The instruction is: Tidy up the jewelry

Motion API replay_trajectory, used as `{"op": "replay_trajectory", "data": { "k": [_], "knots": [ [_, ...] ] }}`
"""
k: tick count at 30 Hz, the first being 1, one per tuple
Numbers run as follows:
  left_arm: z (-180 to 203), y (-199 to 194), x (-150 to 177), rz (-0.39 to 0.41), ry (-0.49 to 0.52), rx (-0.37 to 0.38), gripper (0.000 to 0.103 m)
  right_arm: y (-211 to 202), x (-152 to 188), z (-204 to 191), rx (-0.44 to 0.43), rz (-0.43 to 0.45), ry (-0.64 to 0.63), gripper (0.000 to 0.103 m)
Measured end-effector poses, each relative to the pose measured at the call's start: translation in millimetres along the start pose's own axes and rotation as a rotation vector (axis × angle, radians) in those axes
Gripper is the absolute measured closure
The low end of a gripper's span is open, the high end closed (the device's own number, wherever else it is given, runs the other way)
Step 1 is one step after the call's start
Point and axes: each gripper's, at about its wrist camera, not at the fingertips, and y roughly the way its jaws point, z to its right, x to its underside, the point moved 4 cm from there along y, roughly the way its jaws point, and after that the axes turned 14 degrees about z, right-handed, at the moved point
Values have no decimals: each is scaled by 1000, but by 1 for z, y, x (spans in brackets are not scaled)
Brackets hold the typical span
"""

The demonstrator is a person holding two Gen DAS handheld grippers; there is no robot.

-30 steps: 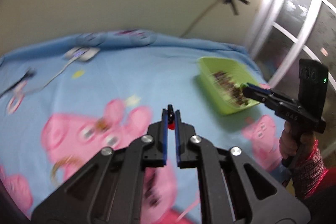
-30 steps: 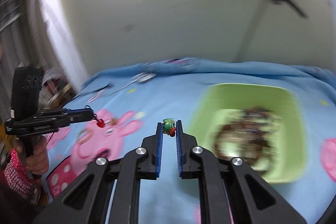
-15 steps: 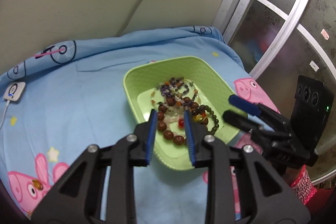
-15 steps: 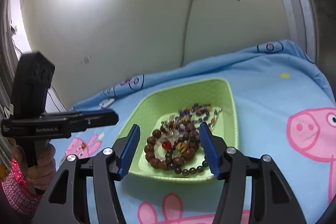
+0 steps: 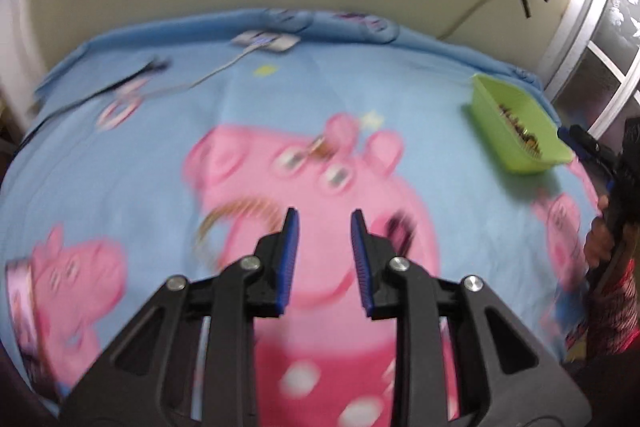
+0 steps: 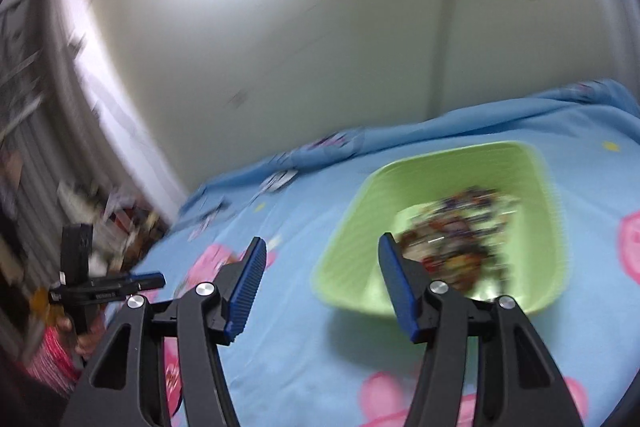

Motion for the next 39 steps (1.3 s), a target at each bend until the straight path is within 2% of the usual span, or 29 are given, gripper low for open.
{"op": "replay_trajectory", "data": {
  "k": [1,3,8,13,14,15,16,17,18,23,30,31,32,35,39],
  "knots": [
    [-4,-9,10,-5,-4,6,75,9,6,-12,-22,-34,-30,63],
    [1,-23,31,-16,5,47,60,25,17,-32,-57,-90,-70,64],
    [41,-31,69,-36,103,210,59,74,41,-72,-112,-219,-146,67],
    [69,-15,95,-104,198,284,59,106,51,-96,-127,-284,-211,69],
    [72,-13,99,-104,222,284,60,113,51,-100,-128,-291,-215,69],
    [73,-14,100,-88,242,280,75,118,50,-102,-127,-295,-221,70],
    [74,-14,101,-91,256,282,86,125,48,-103,-123,-300,-230,71],
    [71,-12,100,-90,250,278,94,136,46,-106,-119,-306,-243,72],
    [68,-11,98,-91,230,288,97,144,47,-108,-119,-313,-249,74],
    [40,-12,86,-46,109,268,97,190,54,-119,-114,-369,-326,76],
    [6,-14,56,24,-12,234,97,231,90,-147,-160,-489,-451,77],
    [3,-12,52,28,-19,227,97,233,95,-150,-156,-494,-472,92],
    [0,-11,48,34,-27,214,97,235,104,-154,-146,-520,-516,103],
    [-3,-8,38,41,-35,202,97,222,110,-159,-136,-498,-566,103],
    [7,-1,24,42,-17,215,97,188,97,-140,-126,-450,-452,103]
  ]
}}
